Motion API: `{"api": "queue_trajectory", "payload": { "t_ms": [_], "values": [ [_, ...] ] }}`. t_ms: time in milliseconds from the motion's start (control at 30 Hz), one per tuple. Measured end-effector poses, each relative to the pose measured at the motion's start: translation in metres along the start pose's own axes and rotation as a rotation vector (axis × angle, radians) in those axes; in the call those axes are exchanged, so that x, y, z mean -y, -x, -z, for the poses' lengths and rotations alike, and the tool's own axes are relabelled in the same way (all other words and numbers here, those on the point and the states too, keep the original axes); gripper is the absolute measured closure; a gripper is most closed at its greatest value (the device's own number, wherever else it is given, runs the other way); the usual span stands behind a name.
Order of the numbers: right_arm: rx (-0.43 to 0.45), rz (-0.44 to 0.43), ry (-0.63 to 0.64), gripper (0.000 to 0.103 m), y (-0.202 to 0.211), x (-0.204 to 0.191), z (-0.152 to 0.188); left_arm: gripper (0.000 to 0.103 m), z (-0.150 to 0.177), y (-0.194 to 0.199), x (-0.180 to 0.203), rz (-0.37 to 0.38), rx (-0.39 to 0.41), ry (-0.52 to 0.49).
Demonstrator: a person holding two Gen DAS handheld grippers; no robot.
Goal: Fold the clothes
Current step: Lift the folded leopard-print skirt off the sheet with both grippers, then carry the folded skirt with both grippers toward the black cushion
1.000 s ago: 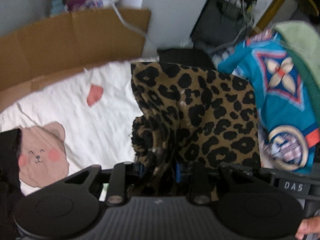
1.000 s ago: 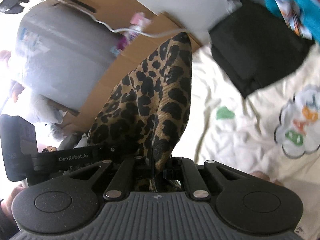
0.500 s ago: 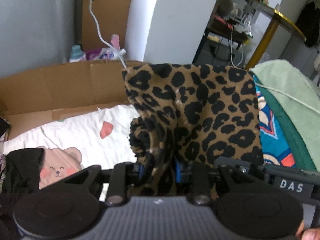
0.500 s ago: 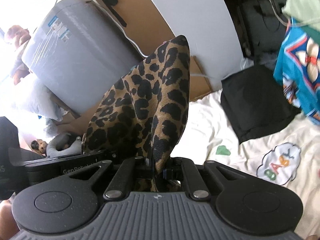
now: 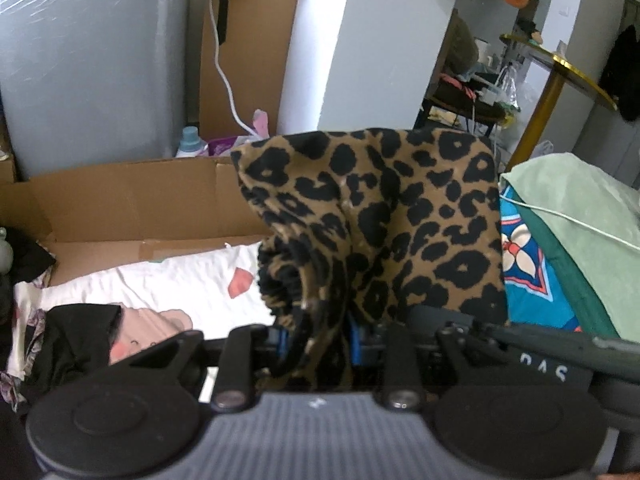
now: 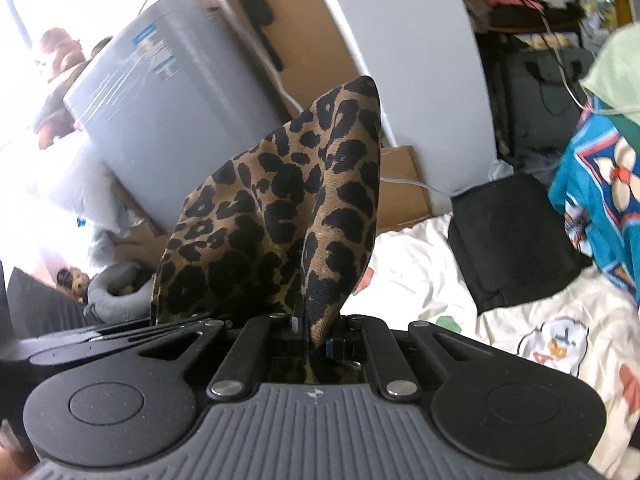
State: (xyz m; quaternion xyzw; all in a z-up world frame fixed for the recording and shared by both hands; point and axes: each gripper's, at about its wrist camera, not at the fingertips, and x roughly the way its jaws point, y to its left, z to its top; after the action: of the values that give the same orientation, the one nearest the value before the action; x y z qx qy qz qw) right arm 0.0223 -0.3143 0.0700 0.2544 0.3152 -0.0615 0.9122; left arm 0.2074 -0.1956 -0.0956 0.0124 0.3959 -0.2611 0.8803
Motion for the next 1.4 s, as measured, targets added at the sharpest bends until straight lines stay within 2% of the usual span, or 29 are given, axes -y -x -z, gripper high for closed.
{"api": "queue_trajectory", "payload": {
  "t_ms": [167, 300, 667, 1033, 1400],
  "values": [
    [-0.025, -0.001, -0.008, 0.097, -0.003, -0.002, 0.003, 0.074, 0.003, 0.009, -0.005, 0.004, -0.011, 0.004],
    [-0.036, 0.002, 0.036, 0.097, -0.001, -0.009, 0.006, 0.074, 0.005, 0.019, -0.006, 0.006, -0.024, 0.015],
    [-0.01, 0.003, 0.011, 0.097, 0.016, 0.013, 0.001, 0.073, 0.01, 0.023, 0.023, 0.008, 0.014, -0.078],
    [0.046, 0.035, 0.007, 0.097, 0.027, 0.045, -0.011, 0.073, 0.001, 0.001, 0.051, 0.078, 0.019, -0.071],
    [0.084, 0.119, -0.032, 0.097, 0.044, 0.092, -0.013, 0.073, -0.004, -0.03, 0.108, 0.134, -0.009, -0.105]
  ]
}}
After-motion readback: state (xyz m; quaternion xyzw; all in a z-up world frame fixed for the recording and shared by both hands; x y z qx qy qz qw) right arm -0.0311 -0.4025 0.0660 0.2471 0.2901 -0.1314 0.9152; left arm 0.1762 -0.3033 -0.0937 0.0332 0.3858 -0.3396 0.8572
